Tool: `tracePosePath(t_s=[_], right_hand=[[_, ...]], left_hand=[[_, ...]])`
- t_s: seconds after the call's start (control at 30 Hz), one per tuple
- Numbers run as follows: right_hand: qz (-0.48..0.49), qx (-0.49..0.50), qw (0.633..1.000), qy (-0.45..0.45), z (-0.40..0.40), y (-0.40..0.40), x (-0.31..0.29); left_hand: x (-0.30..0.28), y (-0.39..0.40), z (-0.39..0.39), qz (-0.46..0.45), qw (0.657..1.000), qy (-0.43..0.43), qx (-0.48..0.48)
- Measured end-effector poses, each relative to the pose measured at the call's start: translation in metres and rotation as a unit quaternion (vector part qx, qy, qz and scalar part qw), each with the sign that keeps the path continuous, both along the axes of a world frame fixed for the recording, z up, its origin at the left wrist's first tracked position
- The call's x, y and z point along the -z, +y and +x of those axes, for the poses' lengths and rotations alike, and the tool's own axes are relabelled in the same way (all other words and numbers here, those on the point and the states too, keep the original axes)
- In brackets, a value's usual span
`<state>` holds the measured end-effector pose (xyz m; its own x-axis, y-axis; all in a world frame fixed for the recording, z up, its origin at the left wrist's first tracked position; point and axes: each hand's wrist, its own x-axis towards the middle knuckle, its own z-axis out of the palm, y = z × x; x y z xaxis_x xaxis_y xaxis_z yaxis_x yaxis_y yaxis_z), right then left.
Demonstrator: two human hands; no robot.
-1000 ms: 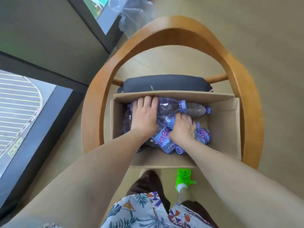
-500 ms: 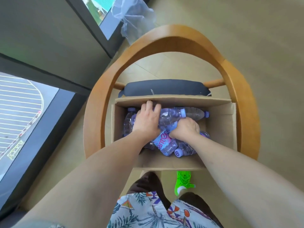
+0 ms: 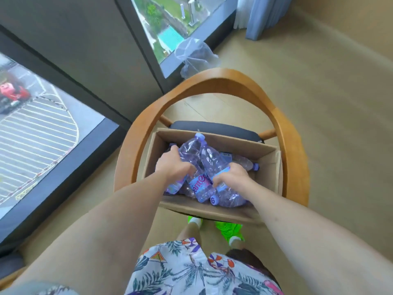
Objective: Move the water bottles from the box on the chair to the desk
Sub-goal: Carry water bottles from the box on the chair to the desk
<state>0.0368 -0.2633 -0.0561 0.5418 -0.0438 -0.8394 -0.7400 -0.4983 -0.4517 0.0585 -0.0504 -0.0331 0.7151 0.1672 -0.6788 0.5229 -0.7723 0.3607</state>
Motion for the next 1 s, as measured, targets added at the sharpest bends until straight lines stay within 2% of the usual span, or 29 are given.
tracePosePath(t_s=[0.2,0.4,0.67,0.83,1.0], right_hand=[[0.113,-0.037,0.991,-0.061,0.015,-0.002,-0.048],[0.209,-0.084,0.968,-0.11,0.02,0.033,-0.103],[0.323,-0.207,0.916,-0.12,-0.021,0.136,-0.167],[0.354,-0.301,0.882,-0.085,-0.095,0.209,-0.199],[0.396,-0.41,0.819,-0.069,-0.212,0.26,-0.23]], left_hand=[[-0.06,-0.001,-0.025,-0.017,0.988,-0.074,-0.138],[-0.114,0.004,-0.061,-0.066,0.927,-0.135,-0.344],[-0.181,0.062,-0.149,-0.074,0.801,-0.233,-0.547],[-0.215,0.105,-0.264,-0.047,0.697,-0.294,-0.653],[-0.24,0.125,-0.41,0.007,0.598,-0.347,-0.722]])
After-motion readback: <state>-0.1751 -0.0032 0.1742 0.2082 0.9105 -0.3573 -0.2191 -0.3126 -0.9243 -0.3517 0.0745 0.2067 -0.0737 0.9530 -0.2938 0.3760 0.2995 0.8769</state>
